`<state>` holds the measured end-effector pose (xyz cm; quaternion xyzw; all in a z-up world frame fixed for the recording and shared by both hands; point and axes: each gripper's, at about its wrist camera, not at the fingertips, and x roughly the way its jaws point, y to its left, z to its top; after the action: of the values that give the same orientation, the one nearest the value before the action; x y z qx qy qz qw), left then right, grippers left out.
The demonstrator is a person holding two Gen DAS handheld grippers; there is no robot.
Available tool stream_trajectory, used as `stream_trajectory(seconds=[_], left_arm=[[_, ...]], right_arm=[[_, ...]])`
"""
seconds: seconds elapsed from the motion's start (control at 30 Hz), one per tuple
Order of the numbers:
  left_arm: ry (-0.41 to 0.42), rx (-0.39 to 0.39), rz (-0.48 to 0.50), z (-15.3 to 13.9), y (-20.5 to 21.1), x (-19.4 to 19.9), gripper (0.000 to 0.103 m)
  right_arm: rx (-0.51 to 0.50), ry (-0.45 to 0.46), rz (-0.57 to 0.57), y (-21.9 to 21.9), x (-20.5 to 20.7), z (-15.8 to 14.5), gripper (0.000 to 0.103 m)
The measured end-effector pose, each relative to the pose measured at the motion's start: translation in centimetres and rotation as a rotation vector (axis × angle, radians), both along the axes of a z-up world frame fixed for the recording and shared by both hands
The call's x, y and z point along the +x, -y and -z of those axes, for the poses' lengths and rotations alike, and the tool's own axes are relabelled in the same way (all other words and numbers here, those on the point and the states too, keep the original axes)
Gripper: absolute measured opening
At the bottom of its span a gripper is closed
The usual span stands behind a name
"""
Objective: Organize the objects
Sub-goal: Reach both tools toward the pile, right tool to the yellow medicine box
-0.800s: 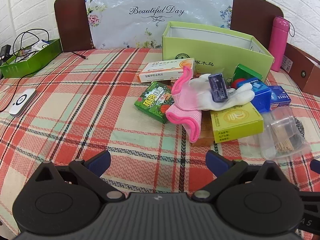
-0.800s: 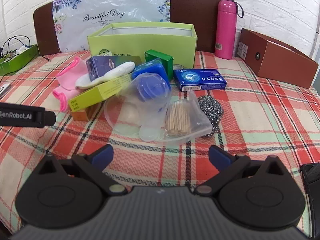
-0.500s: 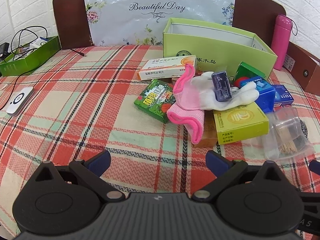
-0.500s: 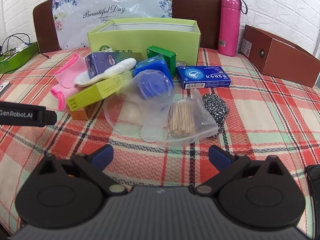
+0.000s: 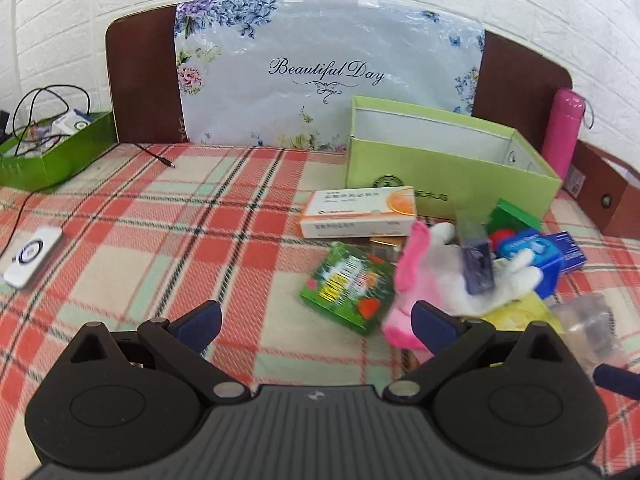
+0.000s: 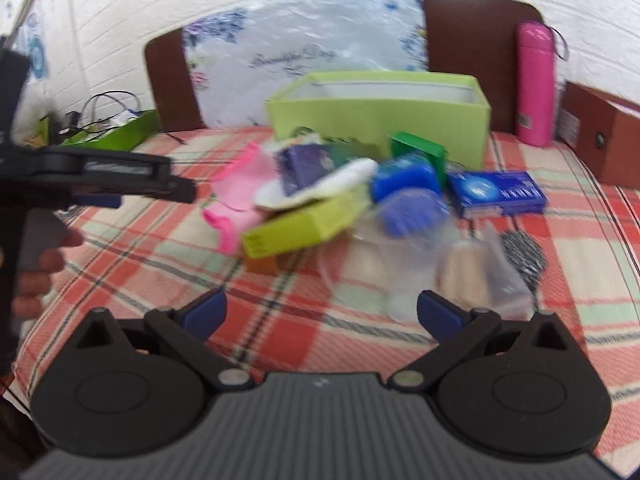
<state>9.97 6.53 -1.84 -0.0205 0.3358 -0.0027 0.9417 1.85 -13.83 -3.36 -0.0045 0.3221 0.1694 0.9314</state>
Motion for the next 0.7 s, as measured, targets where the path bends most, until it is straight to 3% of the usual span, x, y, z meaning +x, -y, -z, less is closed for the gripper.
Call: stream_trajectory(seconds=[0.23,0.33,0.47,0.67,0.7], left_arm=[[-0.026,-0.028,0.013,1.0,-2.0,3.2,0.099],[-0.020,-0.023,0.003,1.4,-1.9,4.6,0.099],[-0.059,-0.030,0.074,2.5,-0.5,6.5,0.099],[-0.088,-0.006,0.123,4.2,1.6,7.2,0.099],[-0.094,-0.017,0.127,4.3,1.4,7.2,0.093]], right_arm=[[-0.138,0.144,-0.039,-5.5,2.3,-0.5,0.102],[-0.197,0.123,-0.031,-6.7,4.1,0.8,0.101],[-0.255,0.094,0.023,-6.0,4.6,2.1,0.076],[-0.266,0.065,0.103,-2.5,3.9,2.1,0.068],[-0.257,0.030,0.115,-2.0,4.1,2.2,0.068]])
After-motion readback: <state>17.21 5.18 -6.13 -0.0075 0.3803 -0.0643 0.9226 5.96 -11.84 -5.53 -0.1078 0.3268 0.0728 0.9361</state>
